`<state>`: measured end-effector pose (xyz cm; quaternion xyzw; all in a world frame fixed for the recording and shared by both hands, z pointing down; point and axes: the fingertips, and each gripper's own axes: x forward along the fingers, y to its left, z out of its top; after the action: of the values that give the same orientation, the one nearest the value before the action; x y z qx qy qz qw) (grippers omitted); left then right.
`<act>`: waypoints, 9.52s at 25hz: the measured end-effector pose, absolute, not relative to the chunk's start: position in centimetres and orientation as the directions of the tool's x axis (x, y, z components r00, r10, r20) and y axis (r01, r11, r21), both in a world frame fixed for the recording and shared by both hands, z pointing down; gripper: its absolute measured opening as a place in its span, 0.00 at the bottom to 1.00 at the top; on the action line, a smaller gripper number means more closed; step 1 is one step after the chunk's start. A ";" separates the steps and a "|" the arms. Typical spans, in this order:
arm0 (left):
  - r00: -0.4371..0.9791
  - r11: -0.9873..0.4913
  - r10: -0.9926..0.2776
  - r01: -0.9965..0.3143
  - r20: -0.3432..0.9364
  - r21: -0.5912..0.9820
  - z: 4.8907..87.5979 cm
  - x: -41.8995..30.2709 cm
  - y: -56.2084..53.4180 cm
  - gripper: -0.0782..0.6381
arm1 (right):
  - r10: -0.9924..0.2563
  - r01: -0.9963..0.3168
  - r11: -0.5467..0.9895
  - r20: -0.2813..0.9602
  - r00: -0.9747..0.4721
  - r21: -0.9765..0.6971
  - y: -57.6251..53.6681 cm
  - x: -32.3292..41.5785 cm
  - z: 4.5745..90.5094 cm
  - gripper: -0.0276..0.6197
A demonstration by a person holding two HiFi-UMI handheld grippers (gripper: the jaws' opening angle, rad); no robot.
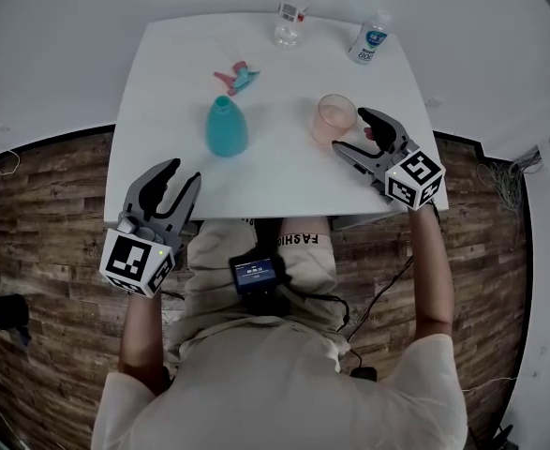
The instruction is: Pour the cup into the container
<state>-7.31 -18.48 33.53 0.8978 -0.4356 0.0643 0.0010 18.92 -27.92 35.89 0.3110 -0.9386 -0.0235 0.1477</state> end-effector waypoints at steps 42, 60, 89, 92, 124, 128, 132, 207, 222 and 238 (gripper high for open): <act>0.614 -0.626 -0.775 -0.778 0.147 -0.053 33.9 -7.0 -18.0 0.32 | -0.349 -0.334 0.937 0.333 -0.876 0.103 -29.5 17.1 36.7 0.59; 0.595 -0.606 -0.790 -0.795 0.147 -0.041 34.4 -8.0 -17.6 0.32 | -0.323 -0.314 0.946 0.333 -0.886 0.082 -30.1 16.3 37.7 0.59; 0.581 -0.590 -0.802 -0.807 0.134 -0.027 34.6 -9.6 -17.0 0.32 | -0.470 -0.446 0.882 0.339 -0.815 0.149 -31.1 16.2 37.2 0.60; 0.582 -0.589 -0.803 -0.807 0.133 -0.027 34.6 -9.7 -17.1 0.32 | -0.480 -0.455 0.877 0.340 -0.809 0.155 -31.0 16.2 36.9 0.60; 0.600 -0.603 -0.791 -0.797 0.120 0.009 34.5 -10.6 -17.0 0.31 | -0.536 -0.514 0.843 0.326 -0.779 0.158 -30.3 15.1 34.3 0.60; 0.600 -0.603 -0.792 -0.798 0.116 0.010 34.4 -10.8 -16.8 0.31 | -0.544 -0.522 0.838 0.327 -0.773 0.160 -30.1 14.8 34.0 0.60; 0.600 -0.603 -0.792 -0.798 0.112 0.009 34.3 -11.0 -16.7 0.31 | -0.550 -0.529 0.833 0.328 -0.768 0.158 -30.1 14.7 33.8 0.60; 0.677 -0.692 -0.715 -0.721 0.175 -0.039 34.1 -9.1 -17.2 0.31 | -0.568 -0.407 0.820 0.482 -0.667 0.403 -28.6 4.7 29.3 0.60; 0.687 -0.705 -0.704 -0.708 0.180 -0.053 33.5 -8.4 -17.2 0.31 | -0.570 -0.359 0.817 0.536 -0.622 0.452 -28.0 4.0 28.9 0.60; 0.702 -0.717 -0.692 -0.695 0.171 -0.050 33.5 -7.7 -16.9 0.31 | -0.602 -0.335 0.792 0.558 -0.571 0.511 -29.2 2.3 29.0 0.60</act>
<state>-7.69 -16.90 33.48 0.9223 -0.3759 0.0890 0.0094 2.35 -29.24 28.96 0.2699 -0.8685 -0.1770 0.3763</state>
